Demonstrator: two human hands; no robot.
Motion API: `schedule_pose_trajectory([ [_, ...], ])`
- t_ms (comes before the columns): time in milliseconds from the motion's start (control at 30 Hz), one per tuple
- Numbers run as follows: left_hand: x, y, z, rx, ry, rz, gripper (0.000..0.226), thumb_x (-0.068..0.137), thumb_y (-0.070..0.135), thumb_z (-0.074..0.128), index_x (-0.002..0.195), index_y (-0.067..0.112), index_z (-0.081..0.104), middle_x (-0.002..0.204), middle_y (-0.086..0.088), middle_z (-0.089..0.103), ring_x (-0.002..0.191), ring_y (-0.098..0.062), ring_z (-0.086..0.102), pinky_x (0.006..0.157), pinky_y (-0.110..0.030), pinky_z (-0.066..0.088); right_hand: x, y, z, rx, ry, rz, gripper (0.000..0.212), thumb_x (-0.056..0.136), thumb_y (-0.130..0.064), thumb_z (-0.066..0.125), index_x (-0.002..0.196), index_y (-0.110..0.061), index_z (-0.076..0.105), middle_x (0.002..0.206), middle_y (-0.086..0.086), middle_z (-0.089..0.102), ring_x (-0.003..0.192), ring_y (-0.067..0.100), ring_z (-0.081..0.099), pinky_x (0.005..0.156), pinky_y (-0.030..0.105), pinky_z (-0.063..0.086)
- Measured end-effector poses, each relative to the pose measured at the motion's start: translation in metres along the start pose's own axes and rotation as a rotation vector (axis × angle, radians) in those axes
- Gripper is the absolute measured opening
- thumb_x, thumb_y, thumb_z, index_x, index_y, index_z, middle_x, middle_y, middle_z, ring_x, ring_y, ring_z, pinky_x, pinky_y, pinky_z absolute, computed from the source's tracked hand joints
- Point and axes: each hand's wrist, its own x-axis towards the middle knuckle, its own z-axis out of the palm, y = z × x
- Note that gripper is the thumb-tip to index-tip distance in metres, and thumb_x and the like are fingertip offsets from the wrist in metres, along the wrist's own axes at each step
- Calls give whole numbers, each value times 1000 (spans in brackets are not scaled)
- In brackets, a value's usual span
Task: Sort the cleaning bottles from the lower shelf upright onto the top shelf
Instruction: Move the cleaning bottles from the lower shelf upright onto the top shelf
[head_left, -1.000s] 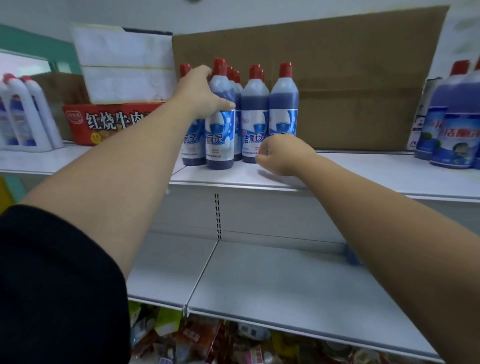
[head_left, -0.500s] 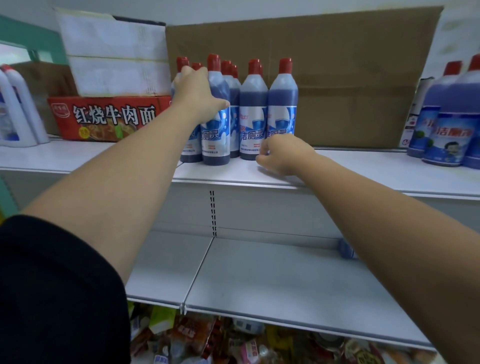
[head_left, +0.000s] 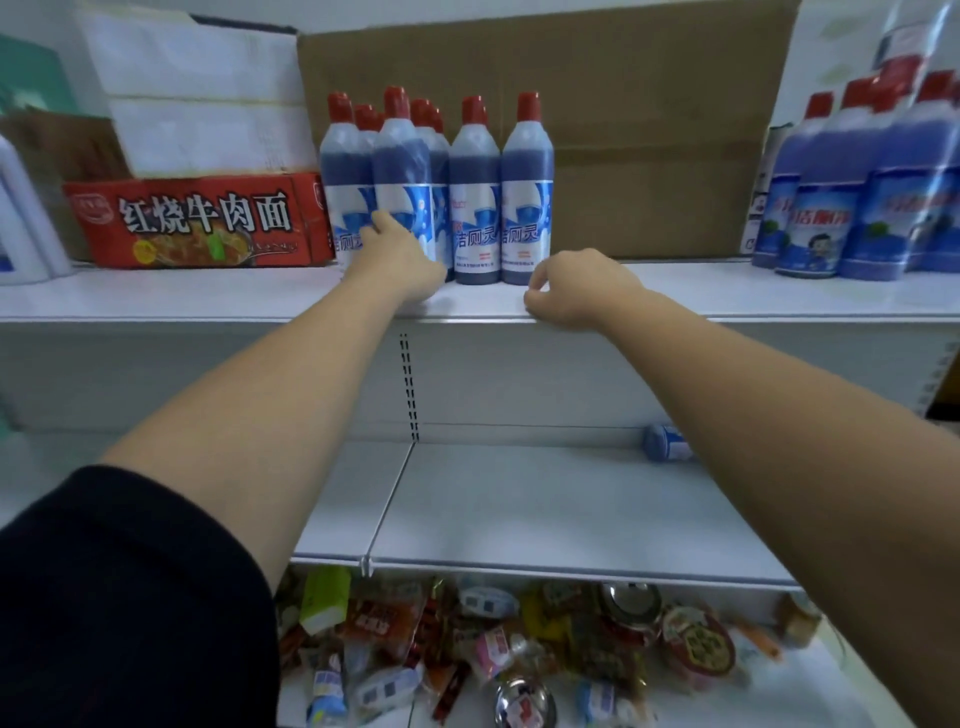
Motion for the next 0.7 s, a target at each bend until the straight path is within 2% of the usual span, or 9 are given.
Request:
schedule_pose_trajectory([
  [67,-11,5,-1,51,-108,-49,96,94,39,58,157,-2,-3,162,-20,21,143,-39,32,114,-46,32,-9,7,-5,-2,-4,13,33,92,-38,51,114,-23,70,116,7,67,102,30,61,84,35,51],
  [100,-17,8,-3,88,-140,-41,91,96,40,55,157,-2,2,161,-20,25,143,-38,34,113,-44,33,-14,12,-7,-3,-4,21,33,92,-38,51,113,-22,70,115,6,67,101,29,61,82,35,51],
  [200,-37,21,-7,238,-235,61,65,101,42,46,152,3,34,156,-17,38,139,-34,41,109,-39,34,-30,28,-16,-7,4,40,34,93,-38,50,115,-22,70,116,7,67,102,30,61,84,35,51],
  [267,-51,31,-3,294,-299,121,61,102,46,41,148,5,43,154,-17,42,137,-33,43,110,-40,34,-44,40,-20,-20,2,41,35,94,-39,49,117,-21,70,117,8,67,104,31,61,88,38,52],
  [367,-79,53,11,317,-327,202,64,101,53,39,145,7,47,150,-16,47,133,-32,47,108,-42,37,-70,62,-29,-46,-13,36,37,97,-38,47,122,-21,68,122,9,66,110,31,60,94,40,52],
  [467,-110,82,34,308,-287,270,62,101,54,39,139,7,51,145,-17,50,130,-35,48,104,-42,39,-100,92,-37,-57,-11,31,40,97,-37,48,131,-23,63,134,9,62,122,31,55,101,42,48],
  [567,-145,110,59,308,-248,275,67,98,59,43,143,10,44,151,-20,40,138,-40,38,110,-47,36,-131,128,-41,-60,-18,47,47,97,-38,51,141,-26,55,144,8,54,129,31,51,106,43,45],
  [633,-170,127,75,286,-252,275,73,96,58,47,150,11,34,160,-19,24,147,-40,23,117,-51,27,-151,153,-43,-54,-35,74,49,96,-39,52,143,-26,54,148,7,50,132,31,49,108,45,44],
  [700,-192,142,91,242,-272,310,72,97,53,49,154,13,29,167,-17,4,152,-38,12,121,-50,21,-169,179,-41,-62,-69,117,49,96,-39,51,144,-27,52,149,7,50,133,31,48,108,46,43],
])
